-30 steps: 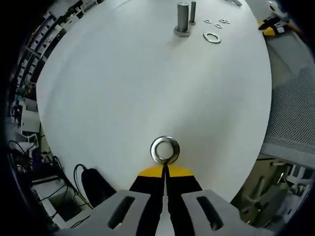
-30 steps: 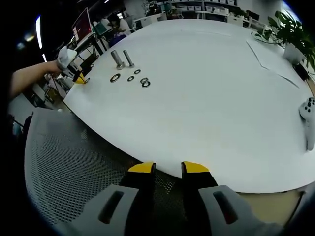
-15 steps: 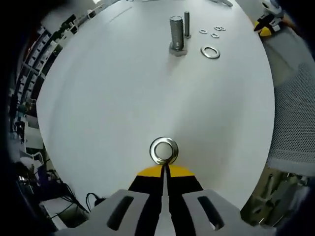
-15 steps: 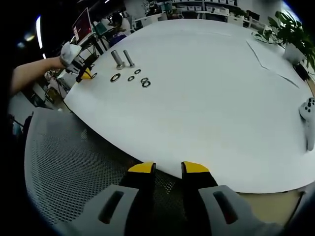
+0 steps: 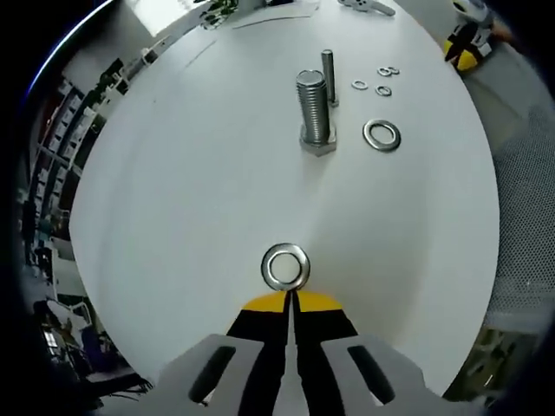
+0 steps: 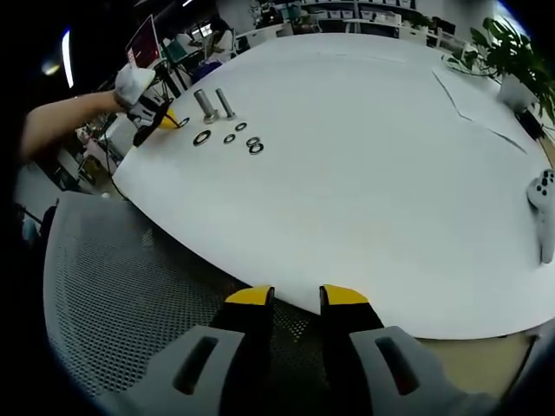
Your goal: Place the washer onto the threaded stud by aligning its center hole with the stud, sliding it down to the base, and recovering from edge contact or off-axis alignment until the washer reaches the visible bottom stop.
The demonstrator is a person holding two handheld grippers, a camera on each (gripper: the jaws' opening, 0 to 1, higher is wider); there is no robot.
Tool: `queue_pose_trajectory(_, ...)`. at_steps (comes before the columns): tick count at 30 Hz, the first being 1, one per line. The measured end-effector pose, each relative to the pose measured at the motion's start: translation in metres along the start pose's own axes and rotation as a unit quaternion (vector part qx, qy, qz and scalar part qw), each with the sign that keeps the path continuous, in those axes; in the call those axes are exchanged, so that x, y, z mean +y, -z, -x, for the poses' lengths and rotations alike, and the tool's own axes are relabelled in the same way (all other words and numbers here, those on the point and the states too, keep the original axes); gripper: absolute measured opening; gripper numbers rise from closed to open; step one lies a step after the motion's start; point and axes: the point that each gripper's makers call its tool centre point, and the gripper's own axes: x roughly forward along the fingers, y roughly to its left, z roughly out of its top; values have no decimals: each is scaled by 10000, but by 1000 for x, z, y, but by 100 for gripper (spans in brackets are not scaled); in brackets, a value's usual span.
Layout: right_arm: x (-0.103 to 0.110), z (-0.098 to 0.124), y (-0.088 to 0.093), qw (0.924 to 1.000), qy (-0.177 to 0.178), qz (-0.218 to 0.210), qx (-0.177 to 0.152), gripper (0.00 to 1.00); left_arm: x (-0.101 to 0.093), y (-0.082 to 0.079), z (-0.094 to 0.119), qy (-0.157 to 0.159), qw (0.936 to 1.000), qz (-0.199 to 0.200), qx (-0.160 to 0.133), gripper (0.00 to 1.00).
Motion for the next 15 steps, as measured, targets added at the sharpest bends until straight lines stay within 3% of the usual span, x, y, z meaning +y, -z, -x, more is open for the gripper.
queue_pose_trajectory(3,0,0,0,10000,-2,1,-2,24,5,-6,0,-36,9999,86,-83,10)
queue_pose_trajectory(7,0,0,0,10000,-9,6,3,24,6,-11,1,159,9993,278,-206,24)
queue_pose_trajectory(15,0,0,0,10000,-10,3,16,24,7,-19,-6,598,9939,887,-252,25)
